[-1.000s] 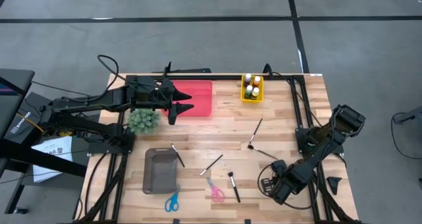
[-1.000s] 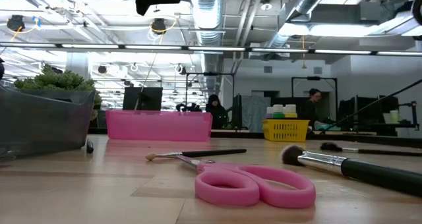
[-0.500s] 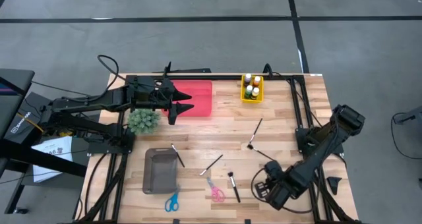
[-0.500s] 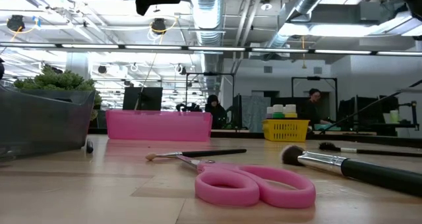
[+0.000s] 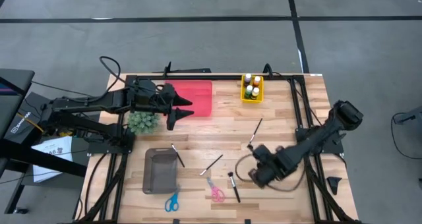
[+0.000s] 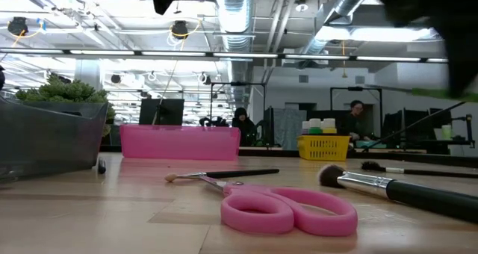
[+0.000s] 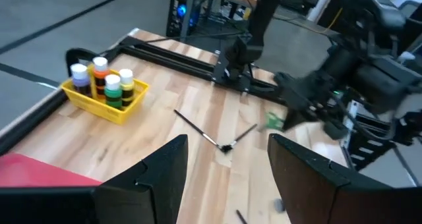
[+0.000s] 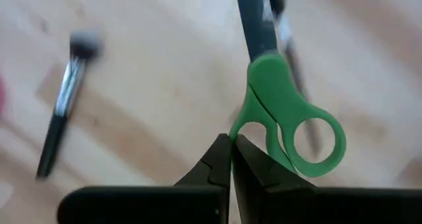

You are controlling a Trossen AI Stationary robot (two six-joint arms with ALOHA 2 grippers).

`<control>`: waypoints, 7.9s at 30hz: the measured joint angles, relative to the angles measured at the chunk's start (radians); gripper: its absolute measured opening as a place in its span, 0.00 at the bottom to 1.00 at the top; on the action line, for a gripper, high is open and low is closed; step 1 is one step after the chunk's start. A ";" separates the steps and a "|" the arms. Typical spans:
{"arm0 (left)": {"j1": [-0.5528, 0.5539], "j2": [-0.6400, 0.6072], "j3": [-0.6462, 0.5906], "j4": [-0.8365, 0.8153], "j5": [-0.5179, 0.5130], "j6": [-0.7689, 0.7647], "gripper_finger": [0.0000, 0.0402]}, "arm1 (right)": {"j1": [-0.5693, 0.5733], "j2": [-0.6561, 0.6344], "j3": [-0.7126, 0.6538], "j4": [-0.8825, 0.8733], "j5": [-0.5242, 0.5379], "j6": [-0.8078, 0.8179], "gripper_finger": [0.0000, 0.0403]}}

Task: Pick & Place Paint Supplies
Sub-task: Put the green scissors into the black bin, then put the blue scissors into the black bin

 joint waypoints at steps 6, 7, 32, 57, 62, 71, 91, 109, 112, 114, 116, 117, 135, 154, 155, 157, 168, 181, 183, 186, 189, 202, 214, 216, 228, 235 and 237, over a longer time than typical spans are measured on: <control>-0.034 0.000 0.000 -0.013 -0.007 -0.044 0.51 | -0.164 -0.055 0.001 0.021 0.077 -0.269 0.00; -0.040 0.000 0.000 -0.018 -0.010 -0.048 0.51 | -0.195 -0.066 0.001 0.027 0.093 -0.318 0.00; -0.068 0.198 0.000 0.072 -0.255 -0.370 0.51 | -0.716 -0.096 0.200 0.521 -0.010 -1.140 0.00; 0.034 0.303 0.000 0.476 -0.320 -0.290 0.51 | -0.709 -0.024 0.364 0.467 -0.012 -1.326 0.00; 0.043 0.303 0.000 0.477 -0.318 -0.312 0.51 | -0.709 -0.024 0.364 0.474 -0.012 -1.332 0.00; 0.071 0.301 0.000 0.527 -0.329 -0.352 0.37 | -0.710 -0.024 0.364 0.472 -0.012 -1.349 0.00; 0.082 0.302 0.000 0.523 -0.352 -0.359 0.00 | -0.704 -0.024 0.364 0.491 -0.019 -1.278 0.18; 0.106 0.241 -0.001 0.097 -0.256 -0.333 0.00 | -0.734 -0.054 0.364 0.393 -0.003 -1.236 0.39; 0.106 0.220 0.000 0.005 -0.179 -0.334 0.00 | -0.753 -0.058 0.364 0.370 0.005 -1.236 0.39; 0.106 0.212 0.000 -0.032 -0.122 -0.336 0.00 | -0.768 -0.058 0.364 0.365 0.006 -1.236 0.38; 0.106 0.206 0.000 -0.073 -0.055 -0.365 0.00 | -0.783 -0.058 0.364 0.364 0.007 -1.241 0.37; 0.106 0.204 0.000 -0.090 -0.025 -0.380 0.00 | -0.790 -0.058 0.364 0.365 0.007 -1.250 0.37; -0.125 0.001 0.000 -0.374 0.280 -0.707 0.00 | -0.930 -0.058 0.364 0.378 -0.039 -1.367 0.35; -0.412 0.042 -0.085 -0.544 0.221 -1.068 0.01 | -0.953 -0.058 0.363 0.396 -0.090 -1.376 0.35; -0.415 0.046 -0.107 -0.507 0.222 -1.077 0.01 | -0.953 -0.058 0.362 0.394 -0.091 -1.376 0.35; -0.425 0.051 -0.158 -0.445 0.225 -1.102 0.01 | -0.953 -0.058 0.362 0.392 -0.099 -1.376 0.35; -0.450 0.078 -0.329 -0.262 0.221 -1.159 0.01 | -0.952 -0.058 0.362 0.376 -0.116 -1.376 0.35; -0.470 0.078 -0.402 -0.192 0.219 -1.208 0.01 | -0.954 -0.058 0.362 0.374 -0.115 -1.378 0.35; -0.470 0.078 -0.402 -0.191 0.219 -1.208 0.01 | -0.954 -0.058 0.362 0.374 -0.115 -1.378 0.35; -0.470 0.078 -0.402 -0.190 0.219 -1.208 0.02 | -0.954 -0.058 0.362 0.374 -0.115 -1.378 0.35; -0.470 0.078 -0.402 -0.190 0.218 -1.207 0.04 | -0.954 -0.057 0.362 0.374 -0.115 -1.378 0.35; -0.470 0.077 -0.402 -0.191 0.212 -1.207 0.16 | -0.954 -0.057 0.362 0.374 -0.115 -1.378 0.35; -0.470 0.077 -0.402 -0.191 0.213 -1.196 0.28 | -0.954 -0.057 0.362 0.374 -0.115 -1.378 0.35; -0.470 0.077 -0.402 -0.190 0.214 -1.191 0.29 | -0.954 -0.057 0.362 0.374 -0.114 -1.378 0.35; -0.470 -0.031 -0.402 -0.120 0.222 -1.170 0.30 | -0.954 -0.057 0.362 0.373 -0.115 -1.377 0.35; -0.528 -0.122 -0.402 0.047 0.248 -1.211 0.30 | -0.954 -0.058 0.362 0.370 -0.115 -1.377 0.35; -0.581 -0.133 -0.402 0.132 0.247 -1.248 0.30 | -0.954 -0.057 0.362 0.368 -0.115 -1.377 0.35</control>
